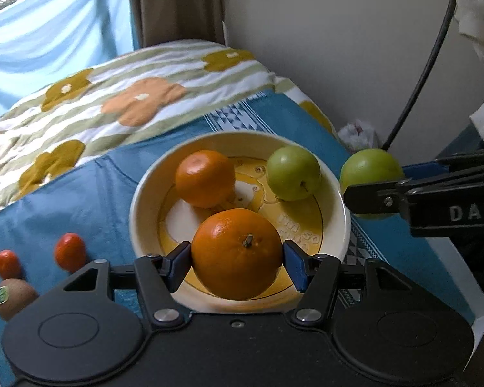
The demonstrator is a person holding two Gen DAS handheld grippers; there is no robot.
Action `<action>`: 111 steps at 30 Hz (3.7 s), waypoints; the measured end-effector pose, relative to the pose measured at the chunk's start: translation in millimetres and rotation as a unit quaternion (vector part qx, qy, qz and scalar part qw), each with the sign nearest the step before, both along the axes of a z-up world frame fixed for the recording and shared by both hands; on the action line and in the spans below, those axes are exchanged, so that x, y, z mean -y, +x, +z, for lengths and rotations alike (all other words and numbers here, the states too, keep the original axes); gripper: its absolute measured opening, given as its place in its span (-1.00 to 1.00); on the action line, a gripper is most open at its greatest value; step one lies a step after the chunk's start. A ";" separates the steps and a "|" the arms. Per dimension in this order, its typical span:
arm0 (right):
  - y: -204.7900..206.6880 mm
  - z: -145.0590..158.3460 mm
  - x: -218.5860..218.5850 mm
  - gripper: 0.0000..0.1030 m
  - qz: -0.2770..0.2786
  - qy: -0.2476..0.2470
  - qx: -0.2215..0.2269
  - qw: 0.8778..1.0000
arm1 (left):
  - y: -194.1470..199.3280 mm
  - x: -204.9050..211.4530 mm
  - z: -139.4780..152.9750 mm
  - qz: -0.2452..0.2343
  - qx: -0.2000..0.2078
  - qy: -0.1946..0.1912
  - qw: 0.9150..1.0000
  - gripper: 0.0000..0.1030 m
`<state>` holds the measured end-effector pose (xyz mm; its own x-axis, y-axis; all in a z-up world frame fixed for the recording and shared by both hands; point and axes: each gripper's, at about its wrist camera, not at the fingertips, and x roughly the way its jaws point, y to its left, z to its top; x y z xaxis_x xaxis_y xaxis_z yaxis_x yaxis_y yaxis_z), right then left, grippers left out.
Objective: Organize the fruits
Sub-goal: 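Lower the orange and green apple into the duck bowl and open both tools, then withdraw both tools from the bowl toward the pear and kiwi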
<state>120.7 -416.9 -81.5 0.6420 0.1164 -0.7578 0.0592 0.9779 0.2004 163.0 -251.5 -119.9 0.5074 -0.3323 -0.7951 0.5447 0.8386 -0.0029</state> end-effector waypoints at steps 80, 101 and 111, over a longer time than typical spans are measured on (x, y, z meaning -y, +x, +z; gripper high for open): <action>-27.5 43.6 -73.2 0.96 0.121 -0.020 0.042 0.992 | -100.5 -147.2 90.5 0.226 0.058 -0.017 0.972 0.93; 23.9 30.8 -224.9 1.00 0.079 0.035 -0.013 0.996 | -44.6 -308.1 85.2 0.232 0.050 0.044 0.970 0.95; 54.1 2.9 -273.6 1.00 0.014 0.029 -0.035 0.999 | 26.0 -345.2 49.0 0.177 0.010 0.030 0.984 0.95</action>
<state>174.8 -143.3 -78.5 0.5834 0.1779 -0.7924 0.0482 0.9664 0.2524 189.0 93.7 -70.9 0.5986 -0.0857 -0.7964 0.2188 0.9739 0.0597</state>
